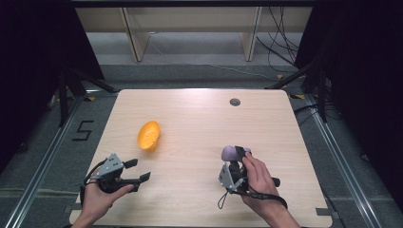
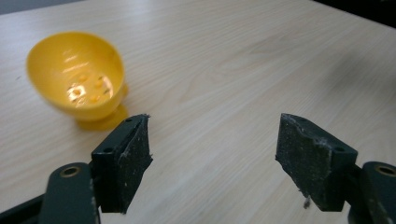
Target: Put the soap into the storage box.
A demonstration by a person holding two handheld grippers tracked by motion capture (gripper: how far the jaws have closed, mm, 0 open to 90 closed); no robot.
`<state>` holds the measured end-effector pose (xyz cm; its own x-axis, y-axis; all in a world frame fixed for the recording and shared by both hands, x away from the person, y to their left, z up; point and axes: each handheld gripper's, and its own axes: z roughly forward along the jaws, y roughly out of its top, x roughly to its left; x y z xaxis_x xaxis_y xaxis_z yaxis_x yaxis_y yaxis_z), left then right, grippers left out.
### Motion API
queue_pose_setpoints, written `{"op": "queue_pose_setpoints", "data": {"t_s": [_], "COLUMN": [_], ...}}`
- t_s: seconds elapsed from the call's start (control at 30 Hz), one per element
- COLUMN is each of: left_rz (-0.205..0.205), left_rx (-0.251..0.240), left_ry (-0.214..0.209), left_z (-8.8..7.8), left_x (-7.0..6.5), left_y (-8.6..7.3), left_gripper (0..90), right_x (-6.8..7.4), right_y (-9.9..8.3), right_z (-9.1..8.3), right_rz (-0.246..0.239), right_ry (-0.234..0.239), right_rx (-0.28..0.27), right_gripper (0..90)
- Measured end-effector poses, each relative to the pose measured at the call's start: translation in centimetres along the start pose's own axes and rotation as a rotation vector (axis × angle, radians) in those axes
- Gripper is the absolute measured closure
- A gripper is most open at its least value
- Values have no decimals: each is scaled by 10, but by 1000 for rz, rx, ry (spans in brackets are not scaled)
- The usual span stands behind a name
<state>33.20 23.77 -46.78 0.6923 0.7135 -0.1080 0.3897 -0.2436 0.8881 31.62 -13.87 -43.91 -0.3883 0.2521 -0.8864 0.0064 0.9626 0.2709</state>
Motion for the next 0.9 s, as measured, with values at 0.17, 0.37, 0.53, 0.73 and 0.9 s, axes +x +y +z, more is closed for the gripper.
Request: {"op": "queue_pose_setpoints", "data": {"t_s": [0.17, 0.37, 0.53, 0.73, 0.9], "left_rz": [23, 46, 57, 49, 27], "left_rx": [-22, -16, 17, 24, 32], "left_ry": [-90, -205, -295, -295, -307], "left_z": [17, 42, 67, 86, 94], "left_x": [-14, -42, -59, -62, -61], "left_y": [30, 62, 80, 94, 97], "left_gripper": [255, 255, 255, 281, 302], "right_x": [7, 12, 12, 13, 12], "right_y": [6, 11, 15, 15, 15], "right_z": [-3, -2, -2, -2, -1], "right_rz": [-70, -131, -112, -128, -123], "right_ry": [-41, -21, -12, 8, 10], "right_rx": [12, 15, -2, -7, -12], "right_gripper": [505, 505, 505, 505, 505]}}
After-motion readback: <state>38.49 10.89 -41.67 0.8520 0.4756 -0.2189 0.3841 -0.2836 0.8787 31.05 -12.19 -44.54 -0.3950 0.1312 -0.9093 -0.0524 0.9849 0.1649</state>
